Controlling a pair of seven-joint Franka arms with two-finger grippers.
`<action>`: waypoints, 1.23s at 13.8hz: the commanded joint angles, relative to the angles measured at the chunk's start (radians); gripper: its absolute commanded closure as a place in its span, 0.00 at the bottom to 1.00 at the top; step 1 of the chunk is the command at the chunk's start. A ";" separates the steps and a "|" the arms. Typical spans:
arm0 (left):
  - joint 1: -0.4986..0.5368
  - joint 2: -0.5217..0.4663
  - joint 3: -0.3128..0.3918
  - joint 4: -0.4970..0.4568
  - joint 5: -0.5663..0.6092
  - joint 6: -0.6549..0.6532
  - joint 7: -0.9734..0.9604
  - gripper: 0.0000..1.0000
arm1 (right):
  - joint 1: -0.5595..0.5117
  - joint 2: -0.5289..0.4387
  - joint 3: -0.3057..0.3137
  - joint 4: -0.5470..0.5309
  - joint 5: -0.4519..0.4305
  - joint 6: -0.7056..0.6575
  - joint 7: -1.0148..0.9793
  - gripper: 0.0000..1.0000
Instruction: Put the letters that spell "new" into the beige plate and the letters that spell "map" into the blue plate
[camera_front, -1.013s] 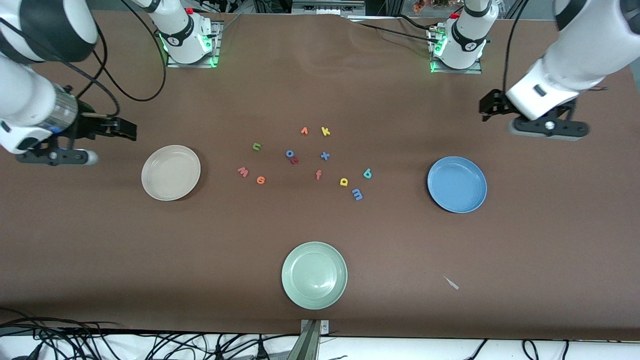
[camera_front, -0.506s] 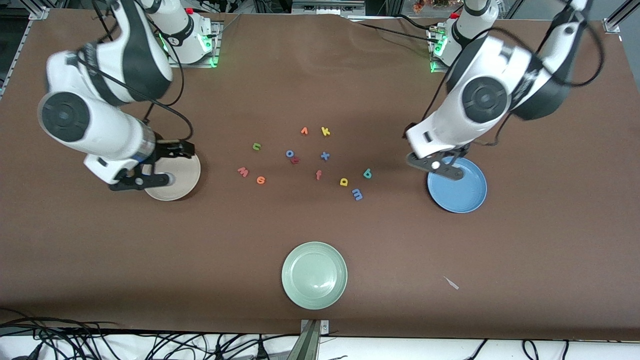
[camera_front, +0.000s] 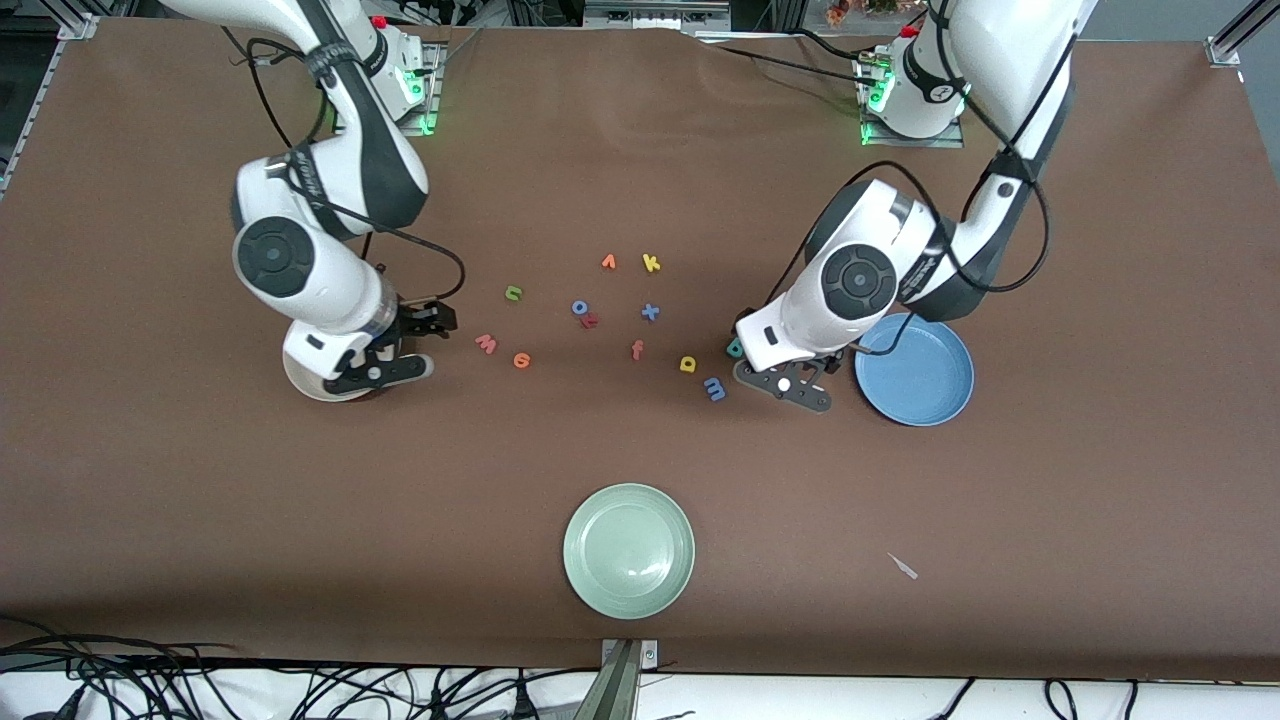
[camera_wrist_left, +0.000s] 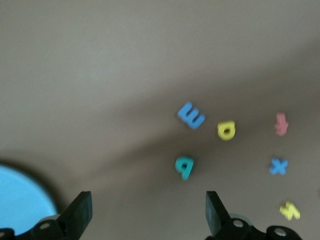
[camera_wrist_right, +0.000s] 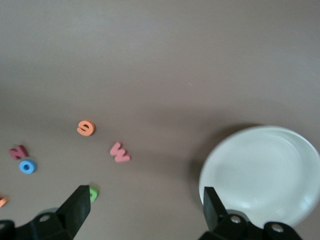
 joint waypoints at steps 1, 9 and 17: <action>-0.045 0.048 0.007 0.048 -0.006 0.032 -0.220 0.00 | -0.003 -0.033 0.019 -0.162 0.004 0.175 -0.097 0.00; -0.076 0.217 0.011 0.184 0.008 0.057 -0.790 0.00 | 0.026 0.054 0.064 -0.240 -0.012 0.410 -0.367 0.00; -0.098 0.303 0.022 0.163 0.139 0.231 -0.781 0.09 | 0.043 0.124 0.064 -0.240 -0.151 0.467 -0.370 0.00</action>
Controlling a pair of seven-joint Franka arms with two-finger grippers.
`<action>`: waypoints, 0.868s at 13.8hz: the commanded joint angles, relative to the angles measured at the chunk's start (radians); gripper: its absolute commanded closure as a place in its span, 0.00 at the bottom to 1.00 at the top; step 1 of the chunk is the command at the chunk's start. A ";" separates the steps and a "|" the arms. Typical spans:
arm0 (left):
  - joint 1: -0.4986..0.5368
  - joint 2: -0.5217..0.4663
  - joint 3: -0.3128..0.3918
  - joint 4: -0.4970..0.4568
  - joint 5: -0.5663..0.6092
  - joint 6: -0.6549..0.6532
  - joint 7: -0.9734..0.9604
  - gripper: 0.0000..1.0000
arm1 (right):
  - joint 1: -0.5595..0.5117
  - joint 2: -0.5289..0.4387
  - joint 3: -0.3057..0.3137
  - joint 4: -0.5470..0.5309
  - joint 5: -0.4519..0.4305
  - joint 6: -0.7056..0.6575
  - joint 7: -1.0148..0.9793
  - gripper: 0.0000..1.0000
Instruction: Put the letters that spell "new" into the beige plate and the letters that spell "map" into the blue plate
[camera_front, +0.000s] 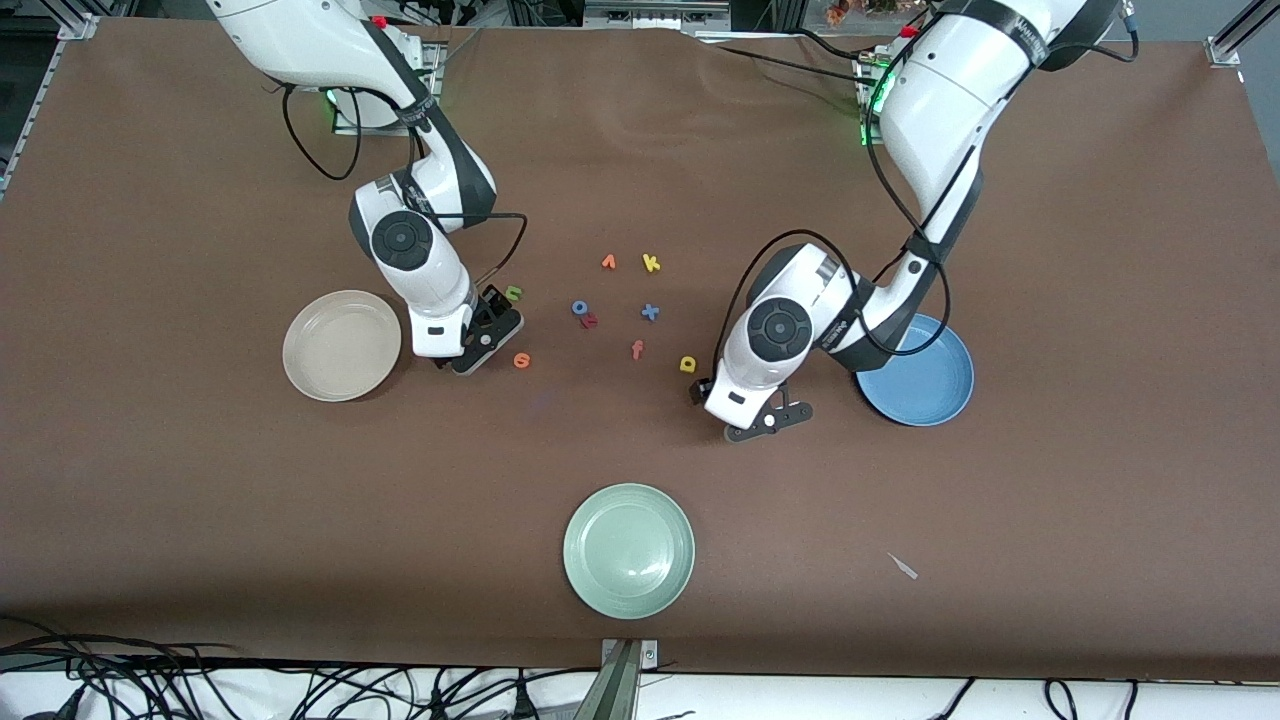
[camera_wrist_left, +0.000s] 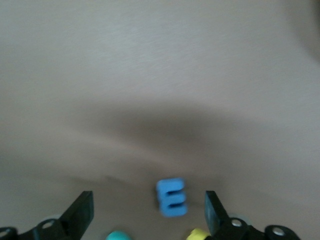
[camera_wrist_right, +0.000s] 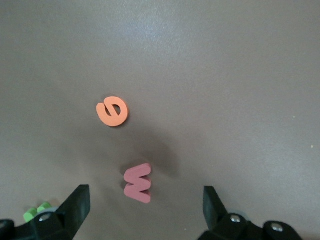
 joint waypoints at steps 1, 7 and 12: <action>-0.012 0.037 0.000 0.014 0.033 0.057 -0.020 0.14 | -0.004 0.011 0.001 -0.004 -0.039 0.016 -0.019 0.00; -0.020 0.033 -0.006 -0.010 0.033 0.044 -0.011 0.36 | 0.012 0.030 0.003 -0.006 -0.040 0.019 -0.022 0.06; -0.015 0.028 -0.006 -0.021 0.033 0.026 -0.007 1.00 | 0.018 0.051 0.003 -0.004 -0.040 0.040 -0.022 0.29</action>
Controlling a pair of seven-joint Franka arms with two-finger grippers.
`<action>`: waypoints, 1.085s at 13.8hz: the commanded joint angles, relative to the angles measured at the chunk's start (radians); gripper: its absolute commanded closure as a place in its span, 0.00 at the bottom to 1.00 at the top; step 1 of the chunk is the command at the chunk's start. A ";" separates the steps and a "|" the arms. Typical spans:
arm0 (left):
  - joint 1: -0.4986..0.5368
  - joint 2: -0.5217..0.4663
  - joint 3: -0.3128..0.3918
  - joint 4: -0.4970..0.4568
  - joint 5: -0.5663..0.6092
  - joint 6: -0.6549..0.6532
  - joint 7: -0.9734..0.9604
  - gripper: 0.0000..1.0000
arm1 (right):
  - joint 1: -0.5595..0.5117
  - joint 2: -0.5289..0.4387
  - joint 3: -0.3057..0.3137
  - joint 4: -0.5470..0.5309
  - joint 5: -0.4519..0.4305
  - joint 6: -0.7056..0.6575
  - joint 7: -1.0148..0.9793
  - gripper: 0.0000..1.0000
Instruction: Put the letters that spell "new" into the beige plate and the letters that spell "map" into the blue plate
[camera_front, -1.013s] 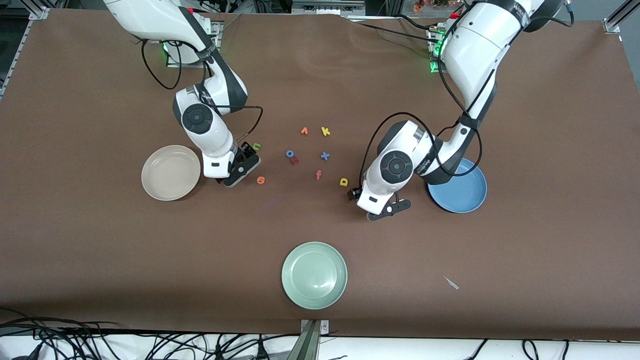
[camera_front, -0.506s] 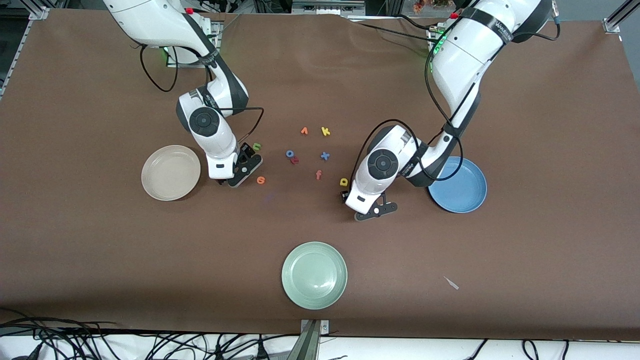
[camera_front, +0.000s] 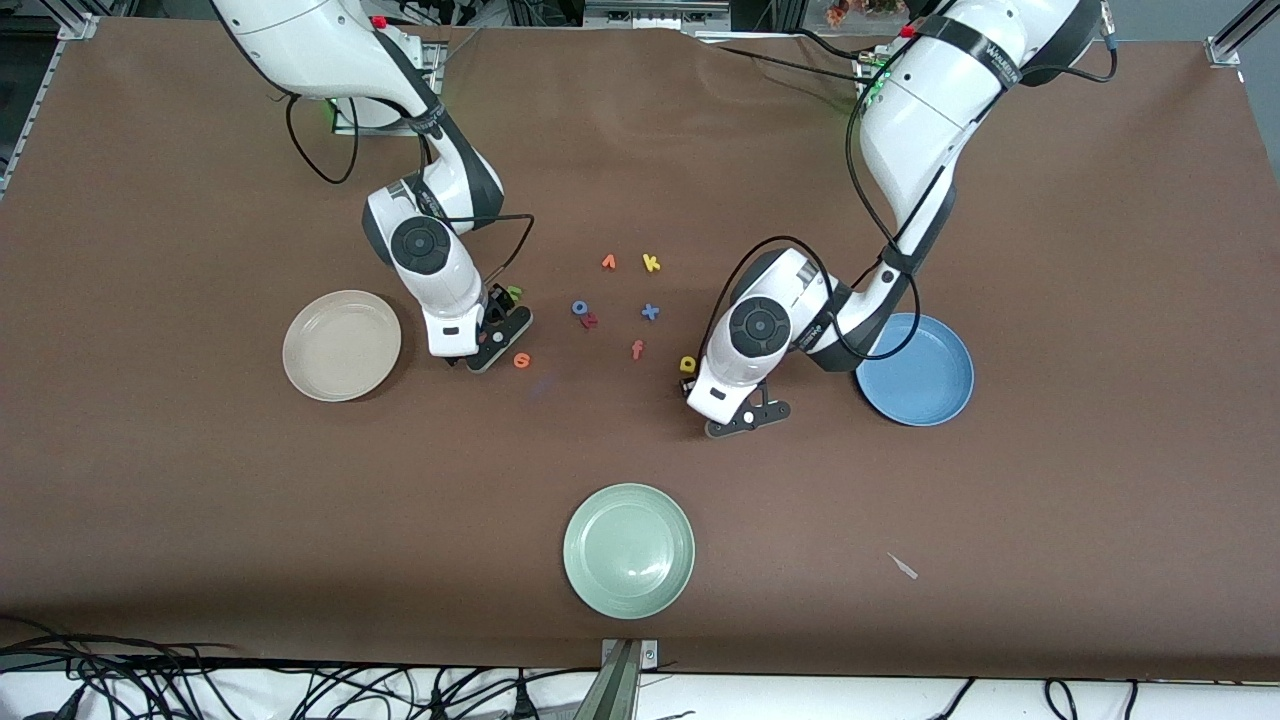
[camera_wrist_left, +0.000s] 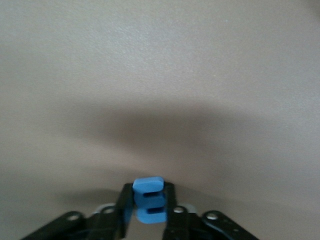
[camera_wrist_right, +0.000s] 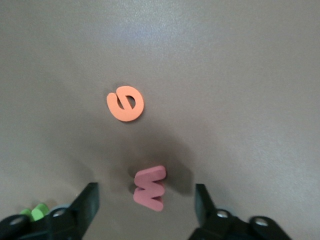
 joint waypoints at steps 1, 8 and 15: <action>0.006 -0.016 -0.002 -0.012 0.030 -0.006 -0.009 1.00 | 0.001 0.008 0.001 -0.003 -0.014 0.023 -0.011 0.38; 0.098 -0.159 0.000 0.000 0.030 -0.337 0.276 1.00 | 0.001 0.007 0.001 0.001 -0.013 0.017 0.009 0.94; 0.354 -0.251 -0.002 -0.067 0.030 -0.480 0.921 1.00 | -0.016 -0.085 -0.052 0.176 0.059 -0.419 0.023 1.00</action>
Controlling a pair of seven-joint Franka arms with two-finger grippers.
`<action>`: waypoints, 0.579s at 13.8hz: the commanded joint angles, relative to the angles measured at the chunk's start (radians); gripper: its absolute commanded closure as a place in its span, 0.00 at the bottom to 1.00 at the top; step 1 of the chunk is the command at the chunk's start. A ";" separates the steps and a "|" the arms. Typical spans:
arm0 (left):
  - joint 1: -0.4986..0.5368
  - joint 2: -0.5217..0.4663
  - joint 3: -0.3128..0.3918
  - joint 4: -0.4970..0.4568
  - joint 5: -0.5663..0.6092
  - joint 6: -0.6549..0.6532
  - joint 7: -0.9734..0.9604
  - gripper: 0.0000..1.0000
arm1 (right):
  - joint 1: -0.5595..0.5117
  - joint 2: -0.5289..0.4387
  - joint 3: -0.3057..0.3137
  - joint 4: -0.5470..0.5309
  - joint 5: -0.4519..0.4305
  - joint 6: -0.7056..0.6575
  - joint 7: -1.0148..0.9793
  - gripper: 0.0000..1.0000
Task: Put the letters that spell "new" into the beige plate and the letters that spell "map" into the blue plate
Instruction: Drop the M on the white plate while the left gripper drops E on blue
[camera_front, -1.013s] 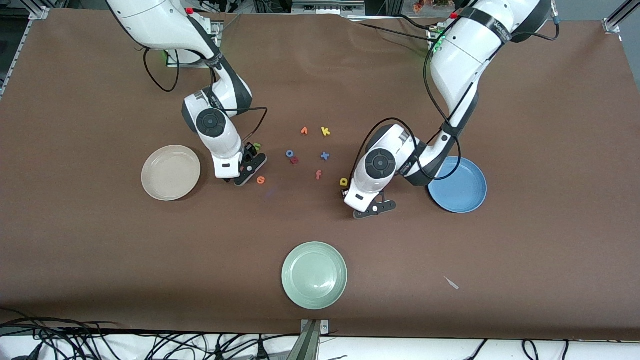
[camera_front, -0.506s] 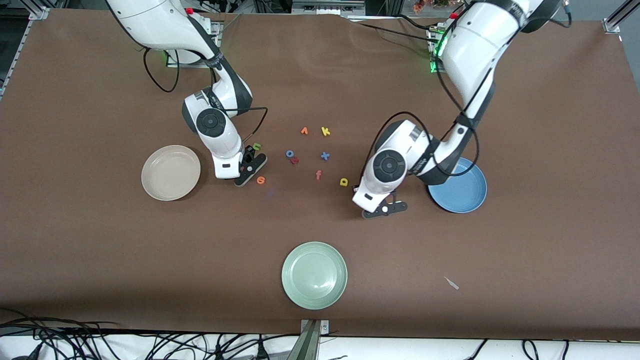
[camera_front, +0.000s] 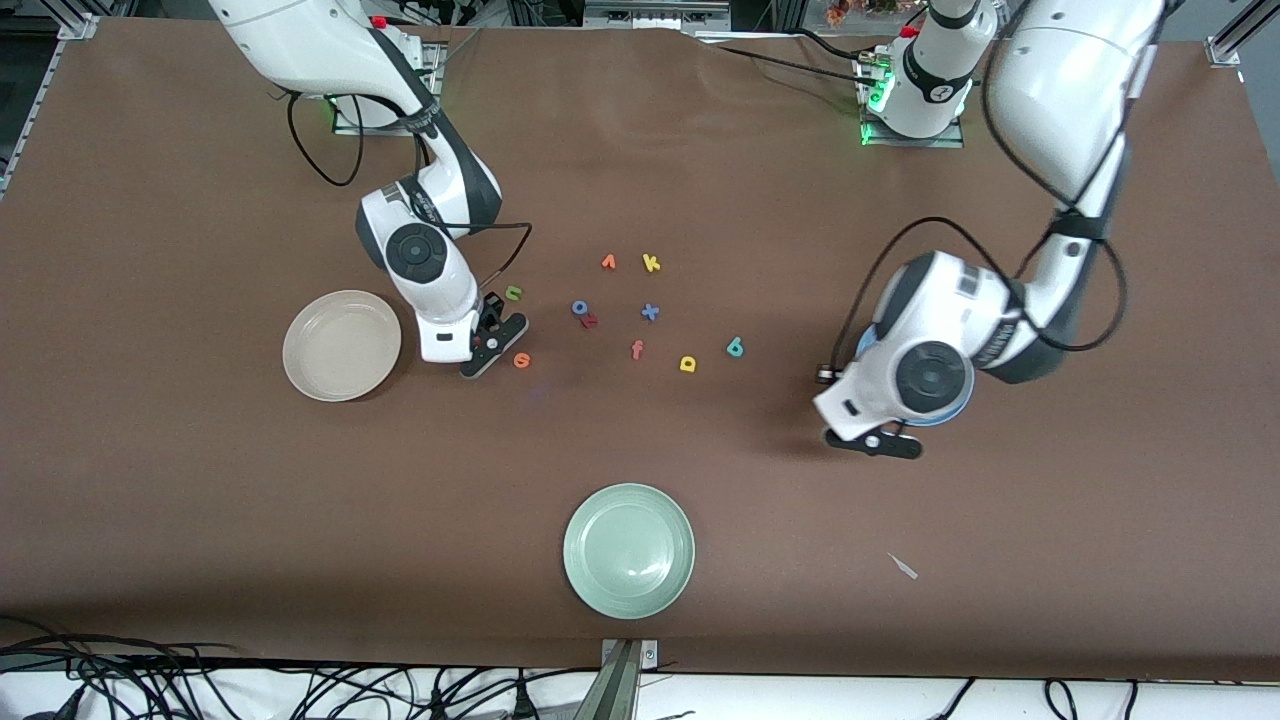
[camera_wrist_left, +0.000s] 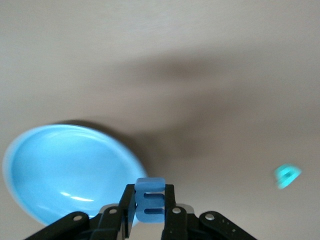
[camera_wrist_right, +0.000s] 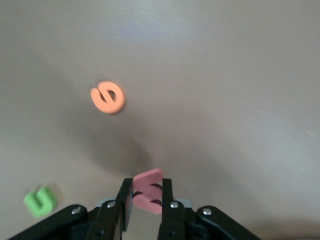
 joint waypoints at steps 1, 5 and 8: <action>0.087 -0.053 -0.013 -0.108 0.030 0.010 0.142 1.00 | -0.009 -0.044 -0.057 0.109 0.033 -0.248 -0.006 1.00; 0.152 -0.076 -0.015 -0.327 0.091 0.278 0.145 0.95 | -0.012 -0.038 -0.174 0.143 0.033 -0.367 -0.007 1.00; 0.155 -0.078 -0.015 -0.382 0.091 0.369 0.140 0.01 | -0.056 0.001 -0.220 0.141 0.033 -0.355 -0.001 1.00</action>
